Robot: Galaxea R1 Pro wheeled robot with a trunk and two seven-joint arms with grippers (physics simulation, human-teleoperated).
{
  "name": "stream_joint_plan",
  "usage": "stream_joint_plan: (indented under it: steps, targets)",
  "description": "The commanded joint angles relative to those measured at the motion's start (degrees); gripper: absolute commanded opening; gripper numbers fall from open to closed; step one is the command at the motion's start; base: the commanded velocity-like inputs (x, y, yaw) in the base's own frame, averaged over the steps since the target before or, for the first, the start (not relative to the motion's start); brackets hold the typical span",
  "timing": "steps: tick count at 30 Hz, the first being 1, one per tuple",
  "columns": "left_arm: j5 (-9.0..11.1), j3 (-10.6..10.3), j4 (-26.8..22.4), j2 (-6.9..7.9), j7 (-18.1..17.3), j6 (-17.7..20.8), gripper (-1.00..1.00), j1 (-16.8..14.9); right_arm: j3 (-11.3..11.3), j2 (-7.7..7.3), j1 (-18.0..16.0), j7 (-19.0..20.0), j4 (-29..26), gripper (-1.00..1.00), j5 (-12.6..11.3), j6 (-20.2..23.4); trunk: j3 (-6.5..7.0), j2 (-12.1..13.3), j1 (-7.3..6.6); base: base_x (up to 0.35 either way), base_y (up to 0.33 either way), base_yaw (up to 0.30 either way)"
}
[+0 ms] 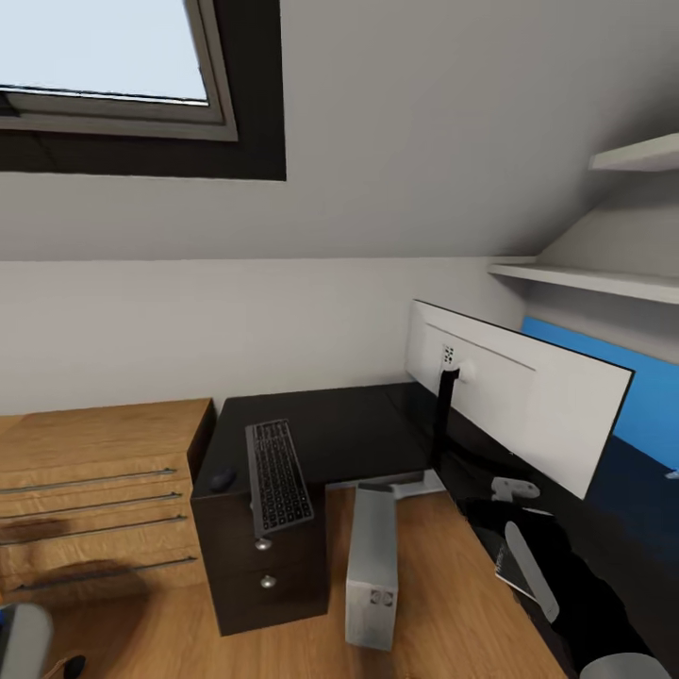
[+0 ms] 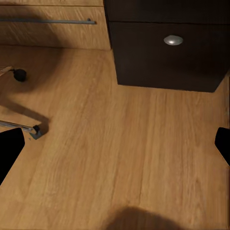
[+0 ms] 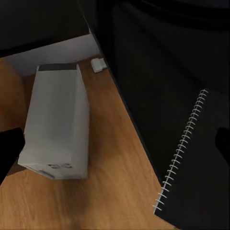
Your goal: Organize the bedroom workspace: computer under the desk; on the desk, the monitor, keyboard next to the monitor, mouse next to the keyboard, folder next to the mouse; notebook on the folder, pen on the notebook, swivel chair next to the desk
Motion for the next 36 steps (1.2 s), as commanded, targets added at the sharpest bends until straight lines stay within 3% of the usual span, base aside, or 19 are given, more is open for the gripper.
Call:
stream_joint_plan:
  steps: [1,12,14,18,28,30,33,36]
  targets:
    - [0.6,-0.5,0.0,0.05,0.3,-0.4,1.00,-0.1,0.2,-0.05,0.0,-0.5,0.4,1.00,-0.2,-0.7,-0.08,-0.1,0.00,0.000,0.000,-0.269]
    - [0.6,-0.5,0.0,0.02,0.2,-0.4,1.00,0.0,1.2,0.07,0.0,-0.1,3.9,1.00,5.9,-9.6,-0.08,-0.1,0.00,0.000,0.000,-0.227]
    - [0.6,-0.5,0.0,0.02,0.2,-0.4,1.00,0.0,1.6,0.09,0.0,-0.1,4.9,1.00,7.7,-13.0,-0.08,-0.1,0.00,0.000,0.000,-0.046]
    - [0.6,-0.4,0.0,0.02,0.2,-0.4,1.00,0.0,1.7,0.08,0.0,-0.1,5.6,1.00,8.3,-14.8,-0.08,-0.1,0.00,0.000,0.000,-0.020]
    - [0.5,-0.5,0.0,0.02,0.4,-0.4,1.00,0.0,1.2,-0.10,-0.7,-0.1,14.0,1.00,8.5,-19.6,-0.08,-0.1,0.00,0.000,0.000,-0.002]
    - [0.5,-0.4,0.0,0.02,0.4,-0.4,1.00,-0.1,0.3,-0.52,-2.4,-0.2,19.1,1.00,8.4,-22.4,-0.08,-0.1,0.00,0.000,0.000,0.000]
    - [0.5,-0.4,0.0,0.02,0.4,-0.4,1.00,-0.1,0.1,-0.62,-3.6,-0.2,21.9,1.00,8.4,-23.6,-0.08,-0.1,0.00,0.000,0.000,0.000]
    - [0.5,-0.5,0.0,-0.01,0.4,-0.4,1.00,-0.1,0.0,-1.42,-7.3,-0.2,29.7,1.00,8.2,-27.6,-0.08,-0.1,0.00,0.000,0.000,0.000]
